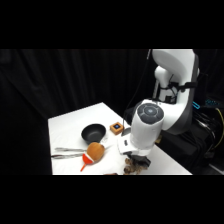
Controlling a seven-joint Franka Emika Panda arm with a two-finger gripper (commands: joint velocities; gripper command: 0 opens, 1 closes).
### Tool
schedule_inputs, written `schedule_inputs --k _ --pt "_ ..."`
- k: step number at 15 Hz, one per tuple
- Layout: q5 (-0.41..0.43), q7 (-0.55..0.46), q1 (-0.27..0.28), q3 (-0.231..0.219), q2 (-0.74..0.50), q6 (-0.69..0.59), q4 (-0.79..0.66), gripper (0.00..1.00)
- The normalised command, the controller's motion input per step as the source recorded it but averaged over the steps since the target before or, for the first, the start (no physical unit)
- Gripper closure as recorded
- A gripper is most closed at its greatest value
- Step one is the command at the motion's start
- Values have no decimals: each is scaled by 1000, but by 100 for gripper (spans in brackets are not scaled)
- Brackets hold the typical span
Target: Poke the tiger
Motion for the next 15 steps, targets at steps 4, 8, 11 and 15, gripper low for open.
schedule_inputs --k 4,8,11,15 --pt "106 -29 -123 91 -511 -369 -155 97" --pt "129 -63 -172 104 -481 -314 -114 70" --pt "164 -104 -187 98 -380 -266 -58 54" --pt "160 -124 -174 84 -282 -233 -25 21"
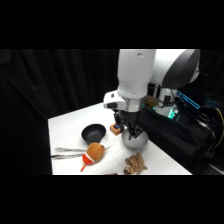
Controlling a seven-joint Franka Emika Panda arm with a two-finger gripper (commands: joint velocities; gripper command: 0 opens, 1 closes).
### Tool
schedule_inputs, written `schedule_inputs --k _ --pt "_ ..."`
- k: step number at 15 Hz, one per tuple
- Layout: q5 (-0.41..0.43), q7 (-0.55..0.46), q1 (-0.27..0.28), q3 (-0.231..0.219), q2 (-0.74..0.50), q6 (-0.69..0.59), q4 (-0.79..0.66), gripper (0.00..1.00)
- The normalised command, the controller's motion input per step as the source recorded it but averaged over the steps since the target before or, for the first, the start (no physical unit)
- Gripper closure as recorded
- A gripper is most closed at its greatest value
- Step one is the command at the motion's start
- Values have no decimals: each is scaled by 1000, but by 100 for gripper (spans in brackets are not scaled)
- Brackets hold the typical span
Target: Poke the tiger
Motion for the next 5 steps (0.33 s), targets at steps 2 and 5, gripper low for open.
schedule_inputs --k 2,5 --pt "149 -93 -148 73 -221 -248 13 5" --pt "123 -7 -125 60 -186 -279 50 0"
